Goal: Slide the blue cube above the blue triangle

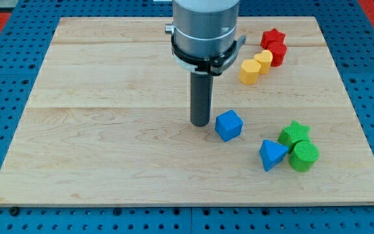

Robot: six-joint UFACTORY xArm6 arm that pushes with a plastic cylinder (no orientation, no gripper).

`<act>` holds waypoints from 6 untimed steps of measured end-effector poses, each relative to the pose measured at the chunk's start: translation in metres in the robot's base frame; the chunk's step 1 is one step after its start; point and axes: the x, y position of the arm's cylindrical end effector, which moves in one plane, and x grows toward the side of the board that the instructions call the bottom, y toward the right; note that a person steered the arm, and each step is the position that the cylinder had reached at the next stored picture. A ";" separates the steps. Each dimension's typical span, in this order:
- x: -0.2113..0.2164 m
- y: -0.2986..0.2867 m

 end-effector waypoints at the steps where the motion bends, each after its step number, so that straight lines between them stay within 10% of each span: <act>1: 0.006 0.013; 6: 0.030 0.072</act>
